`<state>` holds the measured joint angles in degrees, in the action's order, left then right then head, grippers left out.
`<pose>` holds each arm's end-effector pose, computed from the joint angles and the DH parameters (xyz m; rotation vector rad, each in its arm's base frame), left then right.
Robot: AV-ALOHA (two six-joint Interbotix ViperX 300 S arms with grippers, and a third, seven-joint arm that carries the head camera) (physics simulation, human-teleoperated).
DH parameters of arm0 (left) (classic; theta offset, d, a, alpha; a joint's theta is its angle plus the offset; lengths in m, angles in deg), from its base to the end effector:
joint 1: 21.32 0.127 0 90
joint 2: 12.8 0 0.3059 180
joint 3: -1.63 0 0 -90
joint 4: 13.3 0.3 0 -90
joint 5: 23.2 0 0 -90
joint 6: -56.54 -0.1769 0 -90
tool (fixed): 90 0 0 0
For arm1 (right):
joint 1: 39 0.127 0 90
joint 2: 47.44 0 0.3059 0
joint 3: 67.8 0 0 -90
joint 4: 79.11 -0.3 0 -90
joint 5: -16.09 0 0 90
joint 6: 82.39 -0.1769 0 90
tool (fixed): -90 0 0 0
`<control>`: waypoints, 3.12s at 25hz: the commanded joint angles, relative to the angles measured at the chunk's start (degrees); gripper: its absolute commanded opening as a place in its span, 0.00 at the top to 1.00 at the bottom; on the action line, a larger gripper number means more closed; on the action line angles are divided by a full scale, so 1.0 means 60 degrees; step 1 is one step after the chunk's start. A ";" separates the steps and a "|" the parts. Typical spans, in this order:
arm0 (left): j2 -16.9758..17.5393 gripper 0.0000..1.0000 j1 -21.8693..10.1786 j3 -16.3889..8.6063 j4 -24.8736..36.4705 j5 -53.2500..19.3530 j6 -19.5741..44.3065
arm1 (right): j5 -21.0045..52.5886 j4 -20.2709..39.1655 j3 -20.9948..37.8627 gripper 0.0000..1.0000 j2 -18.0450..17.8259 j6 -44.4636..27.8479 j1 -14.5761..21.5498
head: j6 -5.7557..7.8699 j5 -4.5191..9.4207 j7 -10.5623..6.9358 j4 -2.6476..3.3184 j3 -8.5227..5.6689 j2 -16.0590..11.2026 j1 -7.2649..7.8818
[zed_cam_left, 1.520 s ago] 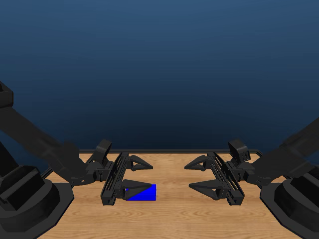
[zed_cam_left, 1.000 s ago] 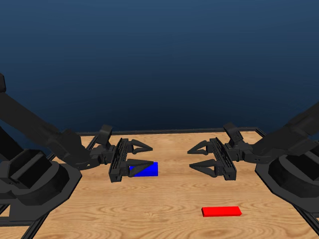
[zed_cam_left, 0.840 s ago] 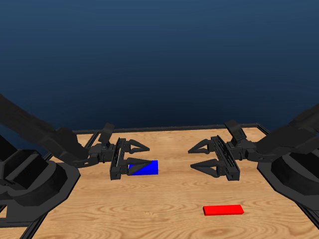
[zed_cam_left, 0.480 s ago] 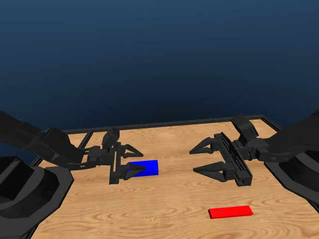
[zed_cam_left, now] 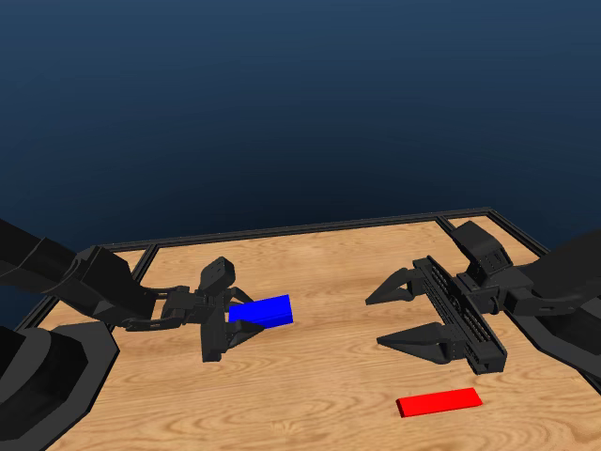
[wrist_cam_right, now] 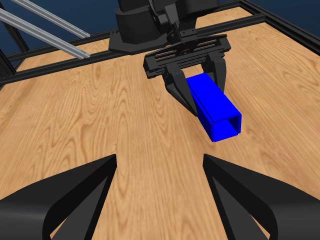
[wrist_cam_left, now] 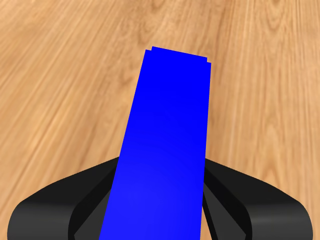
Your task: Insert peg into socket
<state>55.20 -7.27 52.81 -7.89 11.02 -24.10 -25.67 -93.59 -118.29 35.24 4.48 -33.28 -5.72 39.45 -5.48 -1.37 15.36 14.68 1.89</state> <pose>0.3307 0.0731 0.0121 -0.1832 0.6677 0.2135 0.3667 0.0071 0.1256 0.2036 0.2836 -0.1025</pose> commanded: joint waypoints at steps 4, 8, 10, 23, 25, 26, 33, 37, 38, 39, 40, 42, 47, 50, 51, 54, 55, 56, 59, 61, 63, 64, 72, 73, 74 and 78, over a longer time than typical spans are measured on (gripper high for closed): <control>0.1289 1.00 -0.1194 -0.0699 -0.0355 -0.1541 0.0260 | -0.0038 -0.0882 -0.0581 0.00 -0.0170 -0.0816 0.1302 | 0.0267 0.0138 -0.0324 0.0128 0.0255 0.0651 -0.0263; 0.1948 1.00 -0.1678 -0.1103 -0.0682 -0.2413 0.0130 | -0.0386 -0.1455 -0.0923 0.00 -0.0588 -0.1445 0.2213 | 0.0439 0.0263 -0.0317 0.0247 0.0569 0.1065 -0.0623; 0.2072 1.00 -0.1874 -0.1384 -0.0817 -0.2780 0.0071 | -0.0428 -0.1742 -0.1009 0.00 -0.0859 -0.1740 0.2811 | 0.0532 0.0358 -0.0206 0.0327 0.0765 0.1321 -0.0895; 0.2366 1.00 -0.2742 -0.2109 -0.1472 -0.2875 -0.0031 | -0.3457 -0.3250 -0.0991 1.00 -0.4076 -0.3755 0.4830 | 0.0692 0.0566 0.0583 0.0587 0.1411 0.2232 -0.1872; 0.2622 1.00 -0.2853 -0.2154 -0.1580 -0.2990 -0.0108 | -0.3475 -0.3245 -0.1107 1.00 -0.3885 -0.3256 0.4615 | 0.0680 0.0597 0.0610 0.0574 0.1436 0.2314 -0.1822; 0.2735 1.00 -0.2888 -0.2117 -0.1637 -0.3040 -0.0113 | -0.3584 -0.3209 -0.1092 1.00 -0.3609 -0.2935 0.4502 | 0.0665 0.0580 0.0610 0.0556 0.1438 0.2339 -0.1766; 0.3078 1.00 -0.3240 -0.2068 -0.1897 -0.3578 -0.0089 | -0.1513 -0.2632 -0.0292 1.00 -0.1040 0.0162 0.2921 | 0.0485 0.0424 0.0503 0.0391 0.1408 0.2325 -0.1284; 0.3308 1.00 -0.3396 -0.1943 -0.1846 -0.3723 -0.0142 | 0.0447 -0.1983 0.0619 1.00 0.0266 0.1607 0.1802 | 0.0434 0.0413 0.0383 0.0320 0.1353 0.2229 -0.1032; 0.3404 1.00 -0.3368 -0.1959 -0.1882 -0.3792 -0.0142 | 0.0916 -0.1881 0.0850 1.00 0.0361 0.1784 0.1724 | 0.0439 0.0408 0.0369 0.0312 0.1342 0.2212 -0.0997; 0.3368 1.00 -0.3420 -0.1938 -0.1844 -0.3823 -0.0145 | 0.1131 -0.1502 0.0786 1.00 0.0598 0.2023 0.1342 | 0.0425 0.0400 0.0344 0.0292 0.1318 0.2172 -0.0928; 0.3498 1.00 -0.3402 -0.1941 -0.1857 -0.3907 -0.0148 | 0.1485 -0.1525 0.1091 1.00 0.0567 0.2005 0.1318 | 0.0412 0.0400 0.0332 0.0272 0.1297 0.2134 -0.0855; 0.3556 1.00 -0.3407 -0.1892 -0.1854 -0.3980 -0.0133 | 0.1895 -0.1308 0.1263 1.00 0.0700 0.1994 0.1070 | 0.0395 0.0381 0.0304 0.0243 0.1262 0.2063 -0.0752; 0.3784 1.00 -0.3404 -0.1898 -0.1798 -0.4109 -0.0155 | 0.2696 -0.0879 0.1782 1.00 0.0534 0.1899 0.0676 | 0.0350 0.0343 0.0128 0.0180 0.1126 0.1817 -0.0503; 0.3887 1.00 -0.3386 -0.1821 -0.1749 -0.4199 -0.0194 | 0.3056 -0.0502 0.2031 1.00 0.0349 0.1597 0.0394 | 0.0347 0.0305 0.0050 0.0162 0.1068 0.1712 -0.0415; 0.3917 1.00 -0.3383 -0.1889 -0.1729 -0.4197 -0.0198 | 0.3207 -0.0249 0.2168 1.00 0.0157 0.1399 0.0378 | 0.0349 0.0299 0.0027 0.0157 0.1045 0.1677 -0.0387; 0.3770 1.00 -0.3405 -0.2037 -0.1649 -0.4371 -0.0233 | 0.3364 0.0064 0.2797 1.00 -0.0300 0.1277 0.0281 | 0.0352 0.0254 -0.0020 0.0146 0.1020 0.1617 -0.0327; 0.3780 1.00 -0.3415 -0.2073 -0.1644 -0.4383 -0.0219 | 0.3555 0.0199 0.3193 1.00 -0.0523 0.1235 0.0211 | 0.0360 0.0237 -0.0032 0.0144 0.1010 0.1603 -0.0306; 0.3737 1.00 -0.3409 -0.2125 -0.1634 -0.4409 -0.0208 | 0.3666 0.0352 0.3545 1.00 -0.0749 0.1189 0.0217 | 0.0363 0.0260 -0.0041 0.0140 0.1007 0.1606 -0.0287; 0.3622 1.00 -0.3439 -0.2163 -0.1640 -0.4389 -0.0142 | 0.3994 0.0681 0.4417 1.00 -0.1209 0.1058 0.0152 | 0.0377 0.0266 -0.0078 0.0137 0.1018 0.1633 -0.0253; 0.3574 1.00 -0.3476 -0.2138 -0.1654 -0.4359 -0.0069 | 0.4094 0.0766 0.4622 1.00 -0.1274 0.0965 0.0135 | 0.0404 0.0246 -0.0102 0.0139 0.1024 0.1654 -0.0227; 0.3508 1.00 -0.3489 -0.2125 -0.1671 -0.4341 -0.0035 | 0.4528 0.0893 0.5056 1.00 -0.1551 0.0720 0.0171 | 0.0429 0.0250 -0.0106 0.0142 0.1037 0.1678 -0.0216; 0.3482 1.00 -0.3509 -0.2104 -0.1664 -0.4364 -0.0054 | 0.4723 0.0996 0.5198 0.07 -0.1651 0.0606 0.0262 | 0.0430 0.0270 -0.0111 0.0139 0.1038 0.1692 -0.0202; 0.3478 1.00 -0.3523 -0.1998 -0.1680 -0.4423 0.0112 | 0.5465 0.1110 0.3994 0.00 -0.0978 -0.0663 0.0201 | 0.0450 0.0240 -0.0013 0.0119 0.1050 0.1761 -0.0119; 0.3470 1.00 -0.3544 -0.2003 -0.1672 -0.4408 0.0116 | 0.5466 0.1147 0.3855 0.00 -0.0882 -0.0779 0.0199 | 0.0449 0.0235 -0.0001 0.0120 0.1052 0.1765 -0.0126; 0.3427 1.00 -0.3525 -0.2003 -0.1689 -0.4436 0.0137 | 0.5479 0.1161 0.3642 0.00 -0.0714 -0.0906 0.0223 | 0.0443 0.0241 0.0020 0.0123 0.1055 0.1779 -0.0149; 0.3284 1.00 -0.3556 -0.2126 -0.1696 -0.4287 0.0206 | 0.5395 0.1258 0.2934 0.00 -0.0167 -0.1209 0.0288 | 0.0407 0.0239 0.0089 0.0141 0.1077 0.1834 -0.0270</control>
<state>74.80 -28.54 41.62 -18.05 -17.05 -22.82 7.57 -86.33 -100.19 31.65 -1.62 -32.04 -3.18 41.51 -5.18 -0.54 22.49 24.81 0.65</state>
